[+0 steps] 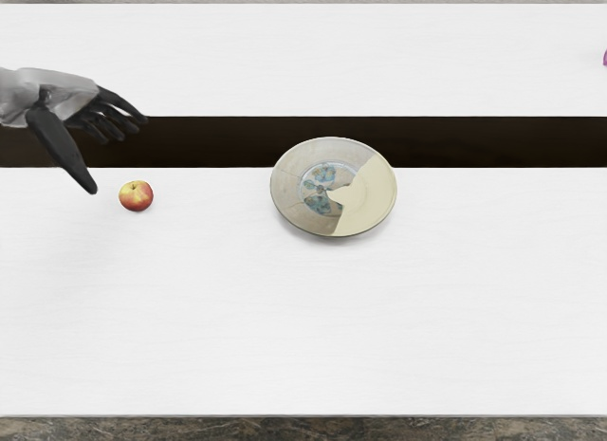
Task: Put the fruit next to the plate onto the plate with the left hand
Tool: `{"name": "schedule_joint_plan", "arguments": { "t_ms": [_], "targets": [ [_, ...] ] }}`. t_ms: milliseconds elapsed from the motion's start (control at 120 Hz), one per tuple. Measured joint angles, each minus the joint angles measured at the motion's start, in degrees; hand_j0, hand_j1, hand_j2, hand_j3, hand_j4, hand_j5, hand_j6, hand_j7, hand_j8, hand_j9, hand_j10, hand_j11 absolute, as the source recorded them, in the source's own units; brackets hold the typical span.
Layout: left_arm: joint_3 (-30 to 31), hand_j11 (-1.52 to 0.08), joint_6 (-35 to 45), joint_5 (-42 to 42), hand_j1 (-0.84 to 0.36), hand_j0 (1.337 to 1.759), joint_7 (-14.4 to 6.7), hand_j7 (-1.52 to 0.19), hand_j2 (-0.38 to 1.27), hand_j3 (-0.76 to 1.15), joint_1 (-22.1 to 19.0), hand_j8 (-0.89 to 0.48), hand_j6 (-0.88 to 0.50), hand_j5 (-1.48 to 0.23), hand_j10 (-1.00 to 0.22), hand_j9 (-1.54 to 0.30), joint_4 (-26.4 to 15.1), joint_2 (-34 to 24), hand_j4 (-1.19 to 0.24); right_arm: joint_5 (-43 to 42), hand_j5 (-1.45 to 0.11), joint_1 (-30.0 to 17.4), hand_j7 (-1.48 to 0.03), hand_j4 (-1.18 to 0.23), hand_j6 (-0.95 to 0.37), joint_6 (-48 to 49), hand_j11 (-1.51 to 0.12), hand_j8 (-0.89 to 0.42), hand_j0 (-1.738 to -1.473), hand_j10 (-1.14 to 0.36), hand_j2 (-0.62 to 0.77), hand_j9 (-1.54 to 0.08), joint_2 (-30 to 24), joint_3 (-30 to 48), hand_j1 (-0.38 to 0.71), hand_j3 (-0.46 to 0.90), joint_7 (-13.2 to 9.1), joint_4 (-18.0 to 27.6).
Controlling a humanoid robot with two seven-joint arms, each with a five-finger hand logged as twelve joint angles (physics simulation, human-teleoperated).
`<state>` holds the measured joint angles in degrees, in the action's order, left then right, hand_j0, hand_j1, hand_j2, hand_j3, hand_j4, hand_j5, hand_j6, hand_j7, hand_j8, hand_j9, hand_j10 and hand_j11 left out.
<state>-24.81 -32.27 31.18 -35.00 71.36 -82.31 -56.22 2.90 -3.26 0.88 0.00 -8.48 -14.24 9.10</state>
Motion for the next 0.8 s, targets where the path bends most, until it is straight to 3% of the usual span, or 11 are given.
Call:
{"name": "schedule_joint_plan", "arguments": {
  "t_ms": [192, 300, 392, 542, 800],
  "targets": [
    [-1.5, -0.31, -2.3, -2.6, 0.07, 1.658, 0.0, -0.31, 0.05, 0.01, 0.0, -0.24, -0.24, -0.31, -0.24, -0.31, 0.1, 0.0, -0.24, 0.0, 0.00, -0.1, 0.00, 0.00, 0.00, 0.0, 0.00, 0.00, -1.658, 0.00, 0.00, 0.00, 0.0, 0.0, -0.35, 0.00, 0.0, 0.0],
    [-1.4, -0.24, -2.6, 1.6, 0.13, 1.658, 0.0, -0.24, 0.04, 0.00, 0.0, -0.19, -0.19, -0.24, -0.19, -0.24, 0.1, 2.6, -0.19, 0.0, 0.00, -0.1, 0.00, 0.00, 0.00, 0.0, 0.00, 0.00, -1.658, 0.00, 0.00, 0.00, 0.0, 0.0, -0.35, 0.00, 0.0, 0.0],
    [-0.7, -0.16, 0.5, 11.8, 0.20, 1.658, 0.0, -0.16, 0.03, 0.00, -2.7, -0.13, -0.13, -0.16, -0.13, -0.16, 0.2, 9.3, -0.13, 0.0, 0.00, -0.2, 0.00, 0.00, 0.00, 0.0, 0.00, 0.00, -1.658, 0.00, 0.00, 0.00, 0.0, 0.0, -0.35, 0.00, 0.0, 0.0],
    [0.8, -0.09, 6.7, 27.9, 0.26, 1.658, 0.0, -0.09, 0.02, 0.00, -5.5, -0.08, -0.08, -0.09, -0.08, -0.09, 1.4, 15.0, -0.08, 0.0, 0.00, -0.2, 0.00, 0.00, 0.00, 0.0, 0.00, 0.00, -1.658, 0.00, 0.00, 0.00, 0.0, 0.0, -0.35, 0.00, 0.0, 0.0],
    [15.3, -0.09, 20.7, 41.8, 0.27, 1.658, 0.0, -0.09, 0.02, 0.00, -5.5, -0.07, -0.07, -0.09, -0.07, -0.09, 9.1, 22.8, -0.07, 0.0, 0.00, -0.2, 0.00, 0.00, 0.00, 0.0, 0.00, 0.00, -1.658, 0.00, 0.00, 0.00, 0.0, 0.0, -0.35, 0.00, 0.0, 0.0]
  ]
}}
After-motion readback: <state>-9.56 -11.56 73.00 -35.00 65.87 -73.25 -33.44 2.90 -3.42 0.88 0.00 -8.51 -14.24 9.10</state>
